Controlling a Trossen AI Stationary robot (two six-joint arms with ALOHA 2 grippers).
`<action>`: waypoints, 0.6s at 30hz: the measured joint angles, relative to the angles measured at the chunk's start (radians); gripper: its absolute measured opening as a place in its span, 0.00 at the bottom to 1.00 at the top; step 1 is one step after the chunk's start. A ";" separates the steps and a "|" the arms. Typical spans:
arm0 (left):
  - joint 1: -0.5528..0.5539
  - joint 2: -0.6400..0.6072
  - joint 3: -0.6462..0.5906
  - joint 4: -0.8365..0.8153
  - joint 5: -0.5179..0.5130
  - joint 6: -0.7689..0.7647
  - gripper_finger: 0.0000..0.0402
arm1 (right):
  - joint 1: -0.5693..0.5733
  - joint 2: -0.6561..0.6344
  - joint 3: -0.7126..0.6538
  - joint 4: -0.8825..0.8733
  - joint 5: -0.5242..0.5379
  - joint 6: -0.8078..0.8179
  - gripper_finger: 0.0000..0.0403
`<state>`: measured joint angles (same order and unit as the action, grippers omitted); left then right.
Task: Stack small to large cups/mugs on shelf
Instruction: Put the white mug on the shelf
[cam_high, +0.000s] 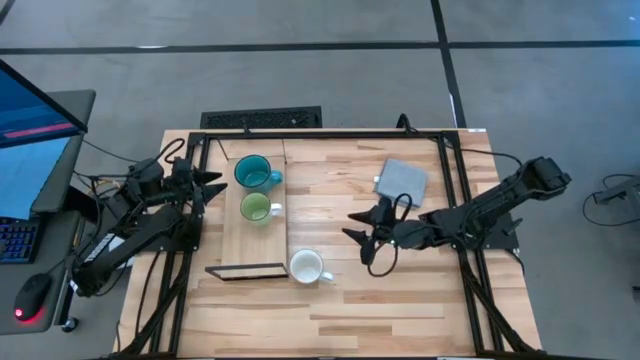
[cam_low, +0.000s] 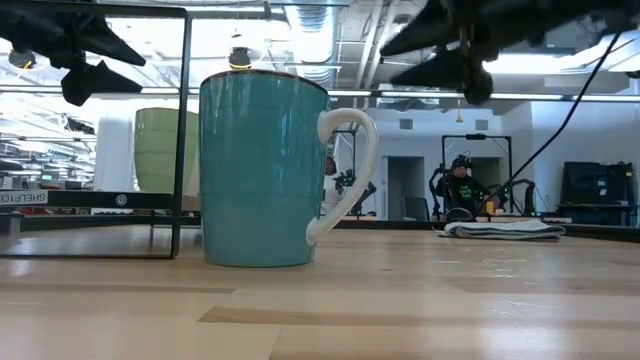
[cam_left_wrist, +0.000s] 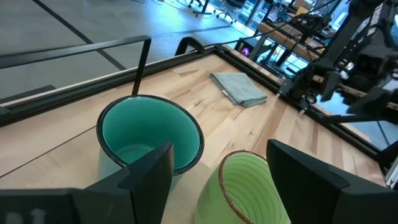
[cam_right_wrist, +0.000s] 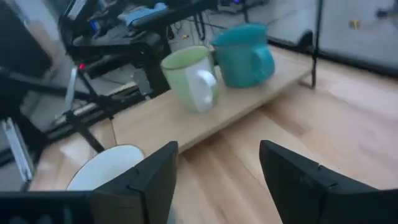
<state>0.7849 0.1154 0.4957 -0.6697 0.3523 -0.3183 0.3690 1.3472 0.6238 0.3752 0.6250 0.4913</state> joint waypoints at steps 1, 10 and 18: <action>0.000 0.000 0.000 0.000 0.000 0.000 0.62 | 0.001 0.000 0.023 -0.028 -0.006 -0.036 0.62; 0.000 0.000 0.000 0.002 0.000 0.002 0.62 | 0.001 0.000 0.159 -0.303 -0.161 -0.117 0.62; 0.000 0.000 -0.003 0.005 0.000 0.006 0.62 | 0.055 0.025 0.160 -0.334 -0.297 -0.049 0.62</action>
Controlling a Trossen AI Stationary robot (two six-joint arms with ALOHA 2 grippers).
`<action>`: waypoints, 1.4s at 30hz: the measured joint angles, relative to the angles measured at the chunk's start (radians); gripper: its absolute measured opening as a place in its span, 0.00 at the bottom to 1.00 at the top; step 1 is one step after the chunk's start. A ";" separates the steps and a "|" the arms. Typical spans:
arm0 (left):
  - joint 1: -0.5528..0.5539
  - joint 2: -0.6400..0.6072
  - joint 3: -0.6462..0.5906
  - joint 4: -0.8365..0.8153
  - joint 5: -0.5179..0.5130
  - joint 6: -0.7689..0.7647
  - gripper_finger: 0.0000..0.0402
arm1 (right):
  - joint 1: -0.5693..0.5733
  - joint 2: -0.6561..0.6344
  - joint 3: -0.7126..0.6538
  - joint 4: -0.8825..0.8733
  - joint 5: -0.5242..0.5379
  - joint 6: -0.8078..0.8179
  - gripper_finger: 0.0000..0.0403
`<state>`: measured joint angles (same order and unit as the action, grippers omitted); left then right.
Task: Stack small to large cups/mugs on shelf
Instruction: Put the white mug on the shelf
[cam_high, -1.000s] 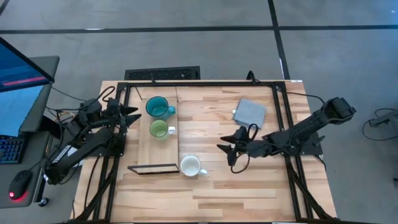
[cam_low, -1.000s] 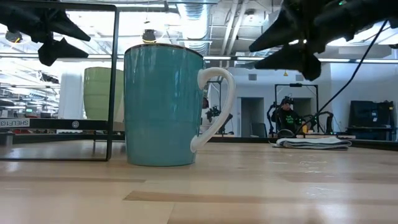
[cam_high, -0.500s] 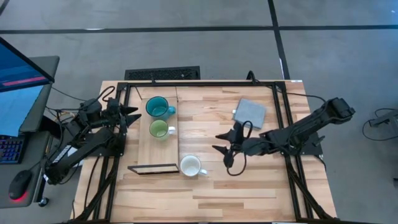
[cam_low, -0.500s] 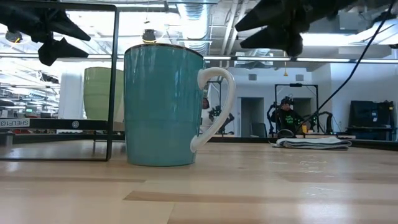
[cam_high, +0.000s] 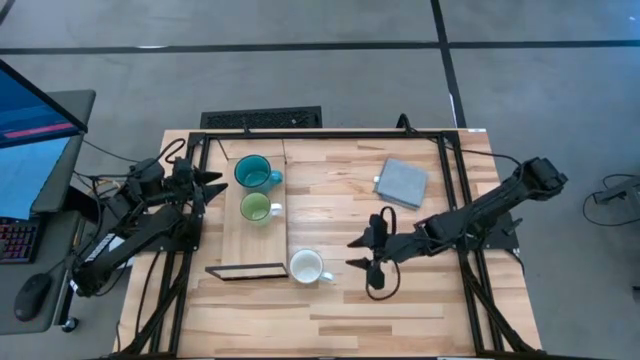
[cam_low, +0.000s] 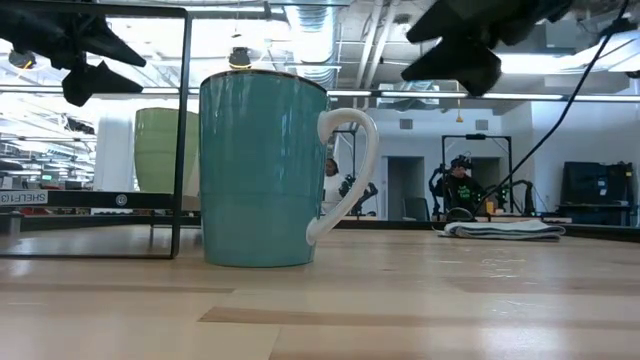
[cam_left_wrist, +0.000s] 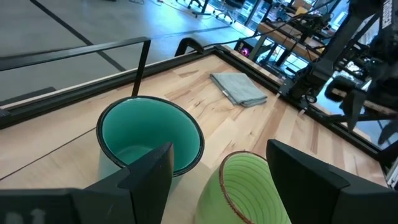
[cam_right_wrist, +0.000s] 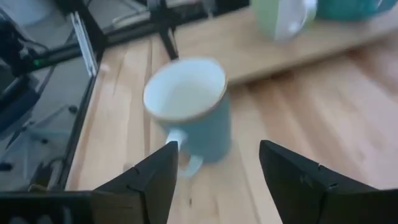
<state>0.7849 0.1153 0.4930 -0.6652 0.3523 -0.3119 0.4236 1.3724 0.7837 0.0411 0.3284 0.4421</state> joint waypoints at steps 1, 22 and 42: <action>0.000 0.000 -0.004 0.001 0.000 0.000 0.62 | 0.009 0.009 -0.001 -0.004 -0.001 0.017 0.62; 0.000 0.000 -0.018 0.000 -0.027 -0.014 0.62 | 0.044 0.285 0.341 -0.352 0.015 0.141 0.62; 0.000 0.000 -0.018 -0.019 -0.023 -0.014 0.62 | 0.059 0.565 0.738 -0.694 0.005 0.266 0.62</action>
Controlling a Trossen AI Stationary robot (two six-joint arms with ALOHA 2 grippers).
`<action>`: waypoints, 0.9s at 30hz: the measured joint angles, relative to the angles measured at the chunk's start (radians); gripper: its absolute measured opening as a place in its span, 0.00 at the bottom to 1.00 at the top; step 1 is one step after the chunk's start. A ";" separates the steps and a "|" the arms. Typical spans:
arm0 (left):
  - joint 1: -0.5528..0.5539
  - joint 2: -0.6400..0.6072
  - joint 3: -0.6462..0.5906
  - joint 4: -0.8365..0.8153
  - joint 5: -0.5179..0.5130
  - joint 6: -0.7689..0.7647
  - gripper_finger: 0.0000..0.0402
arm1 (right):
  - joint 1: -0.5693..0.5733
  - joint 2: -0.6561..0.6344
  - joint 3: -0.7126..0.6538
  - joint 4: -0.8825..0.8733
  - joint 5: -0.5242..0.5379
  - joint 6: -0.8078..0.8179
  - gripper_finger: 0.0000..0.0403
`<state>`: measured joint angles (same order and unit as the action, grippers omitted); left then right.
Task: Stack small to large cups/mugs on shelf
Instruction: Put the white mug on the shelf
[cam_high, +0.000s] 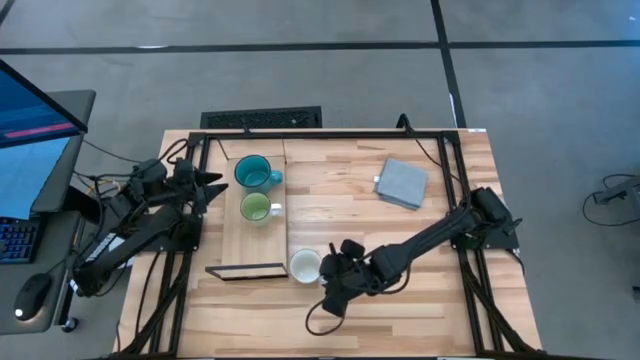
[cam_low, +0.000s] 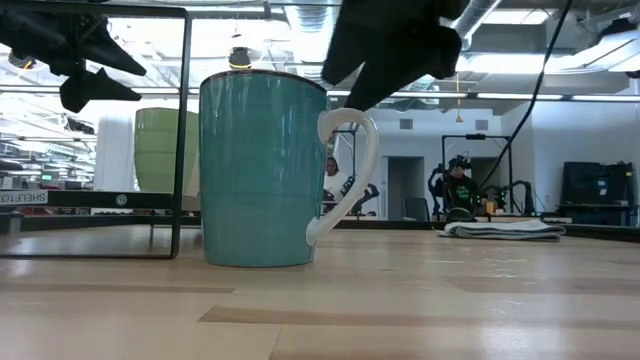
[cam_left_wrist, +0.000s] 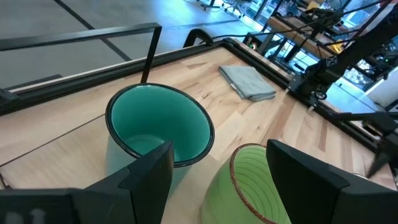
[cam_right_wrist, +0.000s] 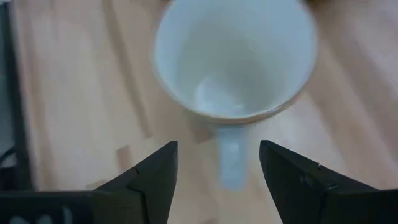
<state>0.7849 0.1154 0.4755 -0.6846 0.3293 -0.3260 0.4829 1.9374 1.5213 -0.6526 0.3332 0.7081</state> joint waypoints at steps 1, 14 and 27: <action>0.000 0.000 0.000 0.000 0.000 0.000 0.62 | 0.002 0.002 0.002 0.006 -0.010 0.000 0.62; 0.000 0.000 0.000 -0.002 0.001 0.000 0.62 | -0.023 0.001 0.001 -0.090 -0.022 0.005 0.62; 0.000 0.000 0.000 -0.007 0.001 0.000 0.62 | -0.034 0.016 -0.002 -0.036 -0.100 -0.011 0.62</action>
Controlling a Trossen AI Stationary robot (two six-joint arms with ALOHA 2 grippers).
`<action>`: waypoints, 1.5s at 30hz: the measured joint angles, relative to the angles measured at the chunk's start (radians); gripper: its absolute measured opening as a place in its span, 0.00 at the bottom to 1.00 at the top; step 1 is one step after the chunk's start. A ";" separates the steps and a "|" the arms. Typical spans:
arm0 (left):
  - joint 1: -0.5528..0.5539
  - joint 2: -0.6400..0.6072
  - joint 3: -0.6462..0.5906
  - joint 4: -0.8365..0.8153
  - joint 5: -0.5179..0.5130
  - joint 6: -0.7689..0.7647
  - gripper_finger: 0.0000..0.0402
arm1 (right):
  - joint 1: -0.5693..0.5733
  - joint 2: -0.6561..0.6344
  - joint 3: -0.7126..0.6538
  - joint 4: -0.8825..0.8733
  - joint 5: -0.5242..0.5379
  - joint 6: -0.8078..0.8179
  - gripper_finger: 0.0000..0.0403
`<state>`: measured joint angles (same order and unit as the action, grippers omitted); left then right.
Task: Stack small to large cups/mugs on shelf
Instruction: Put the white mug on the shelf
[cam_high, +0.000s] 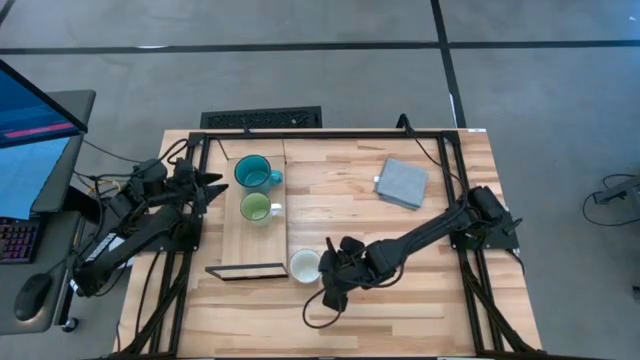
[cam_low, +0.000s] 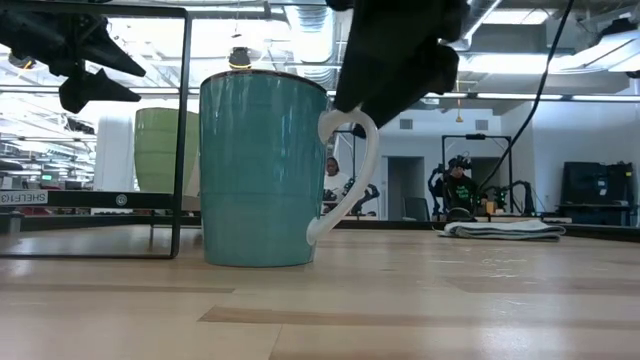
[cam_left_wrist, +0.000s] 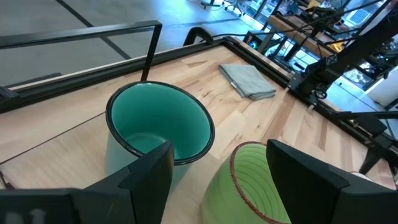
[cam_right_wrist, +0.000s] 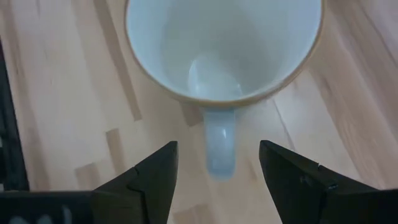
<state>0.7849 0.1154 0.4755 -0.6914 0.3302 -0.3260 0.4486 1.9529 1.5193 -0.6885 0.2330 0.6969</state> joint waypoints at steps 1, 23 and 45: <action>0.000 0.000 0.000 0.000 0.000 0.000 0.62 | -0.002 0.000 0.001 0.003 0.002 -0.009 0.62; 0.000 0.000 0.000 0.000 0.000 0.000 0.62 | -0.041 0.000 0.001 0.031 -0.067 -0.051 0.62; 0.000 0.000 0.000 0.000 0.000 0.000 0.62 | -0.041 0.000 -0.008 0.057 -0.079 -0.051 0.62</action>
<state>0.7849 0.1154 0.4755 -0.6914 0.3302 -0.3256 0.4072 1.9524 1.5115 -0.6320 0.1539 0.6462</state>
